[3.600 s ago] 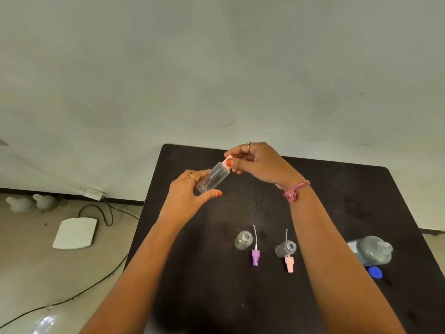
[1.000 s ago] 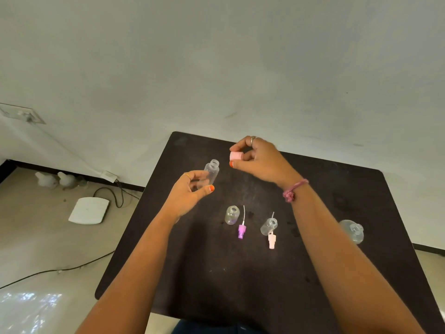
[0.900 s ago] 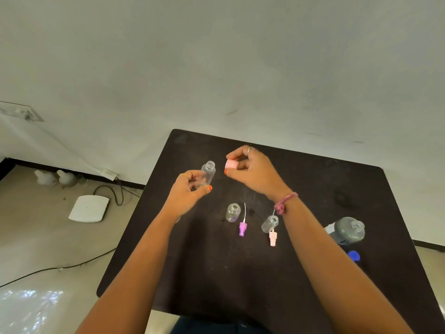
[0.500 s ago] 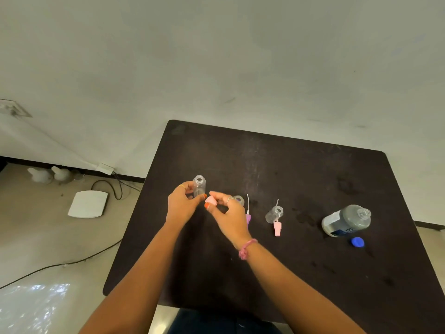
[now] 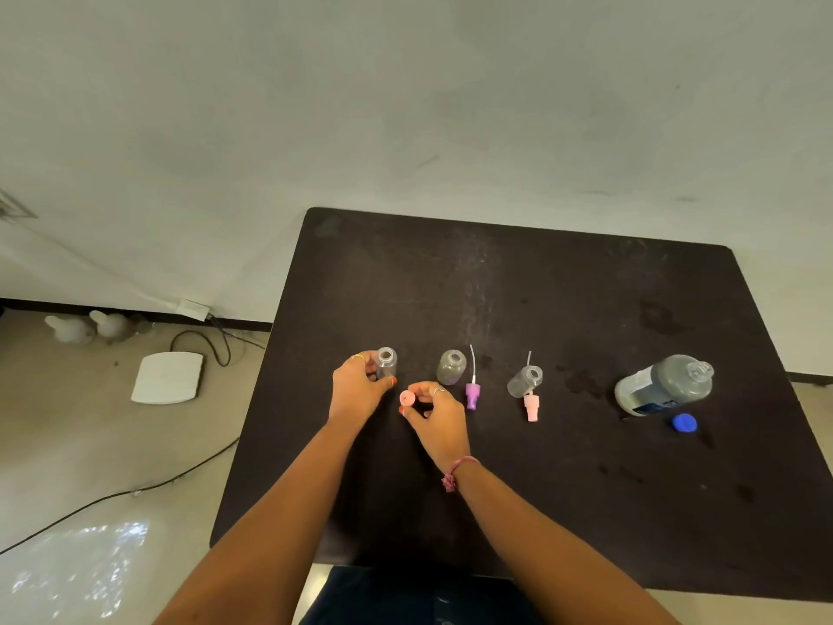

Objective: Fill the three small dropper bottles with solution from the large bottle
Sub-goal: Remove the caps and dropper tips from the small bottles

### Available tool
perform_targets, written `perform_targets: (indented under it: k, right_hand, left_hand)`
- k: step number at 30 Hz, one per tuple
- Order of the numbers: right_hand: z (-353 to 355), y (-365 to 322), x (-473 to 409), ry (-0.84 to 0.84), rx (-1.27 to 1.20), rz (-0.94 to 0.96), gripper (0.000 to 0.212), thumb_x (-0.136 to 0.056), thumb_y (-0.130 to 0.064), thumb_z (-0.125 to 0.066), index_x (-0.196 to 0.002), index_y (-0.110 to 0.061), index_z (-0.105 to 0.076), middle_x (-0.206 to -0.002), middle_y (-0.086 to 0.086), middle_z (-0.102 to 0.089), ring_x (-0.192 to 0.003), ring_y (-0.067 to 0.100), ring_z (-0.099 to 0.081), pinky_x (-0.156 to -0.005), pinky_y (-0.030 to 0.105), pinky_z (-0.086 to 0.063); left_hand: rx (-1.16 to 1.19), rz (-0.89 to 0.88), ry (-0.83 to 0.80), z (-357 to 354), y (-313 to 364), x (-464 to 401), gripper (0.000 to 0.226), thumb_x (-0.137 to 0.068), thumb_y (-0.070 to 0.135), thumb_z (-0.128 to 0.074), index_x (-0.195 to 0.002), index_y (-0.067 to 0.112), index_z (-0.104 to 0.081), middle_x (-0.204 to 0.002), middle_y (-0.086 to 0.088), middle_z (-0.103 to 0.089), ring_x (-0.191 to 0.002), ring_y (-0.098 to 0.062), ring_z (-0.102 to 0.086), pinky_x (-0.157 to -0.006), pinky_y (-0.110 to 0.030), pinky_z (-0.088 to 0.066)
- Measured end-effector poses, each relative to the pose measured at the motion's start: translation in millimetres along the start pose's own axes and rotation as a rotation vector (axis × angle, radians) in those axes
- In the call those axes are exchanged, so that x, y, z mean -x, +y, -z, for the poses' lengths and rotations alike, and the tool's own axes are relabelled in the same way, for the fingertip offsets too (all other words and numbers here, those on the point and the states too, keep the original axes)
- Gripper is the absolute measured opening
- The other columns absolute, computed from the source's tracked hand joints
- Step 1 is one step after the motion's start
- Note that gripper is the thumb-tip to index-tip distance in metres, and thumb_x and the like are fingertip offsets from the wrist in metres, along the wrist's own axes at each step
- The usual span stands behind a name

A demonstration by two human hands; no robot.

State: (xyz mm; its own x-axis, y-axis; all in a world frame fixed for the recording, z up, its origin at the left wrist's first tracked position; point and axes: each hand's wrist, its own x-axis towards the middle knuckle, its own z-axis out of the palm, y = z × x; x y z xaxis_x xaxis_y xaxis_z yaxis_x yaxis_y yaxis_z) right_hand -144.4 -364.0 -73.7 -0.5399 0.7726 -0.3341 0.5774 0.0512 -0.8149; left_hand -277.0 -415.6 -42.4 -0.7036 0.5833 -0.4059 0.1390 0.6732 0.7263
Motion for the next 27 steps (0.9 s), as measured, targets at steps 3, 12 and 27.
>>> perform_targets:
  k: [3, 12, 27]
  right_hand:
    - [-0.5, 5.3, -1.0, 0.001, 0.052, -0.001, 0.026, -0.083, -0.022, -0.071, -0.108, -0.025, -0.064, -0.107, -0.011, -0.063, -0.102, 0.002, -0.056, -0.093, 0.026, -0.048]
    - [-0.9, 14.3, -1.5, -0.02, 0.117, -0.004, 0.052, -0.08, -0.018, -0.074, -0.128, -0.024, -0.053, -0.123, -0.01, -0.059, -0.112, 0.003, -0.053, -0.097, 0.031, -0.047]
    - [58.0, 43.0, 34.7, 0.039, -0.058, 0.002, 0.03, -0.081, -0.005, -0.072, -0.109, -0.015, -0.065, -0.103, -0.003, -0.068, -0.095, 0.002, -0.064, -0.088, 0.016, -0.05]
  left_hand:
    - [-0.022, 0.004, -0.026, -3.2, -1.9, -2.1, 0.046, -0.08, 0.011, -0.074, -0.123, 0.011, -0.056, -0.116, -0.004, -0.063, -0.107, -0.016, -0.06, -0.086, -0.022, -0.043]
    - [-0.012, -0.001, -0.054, -9.6, -11.7, -4.6, 0.044, -0.081, 0.009, -0.073, -0.121, 0.012, -0.056, -0.118, -0.003, -0.062, -0.111, -0.016, -0.057, -0.092, -0.024, -0.043]
    - [-0.127, -0.133, -0.012, 37.1, -11.1, 4.3, 0.059, -0.084, -0.006, -0.06, -0.138, 0.015, -0.046, -0.138, -0.005, -0.045, -0.124, -0.017, -0.049, -0.098, -0.026, -0.042]
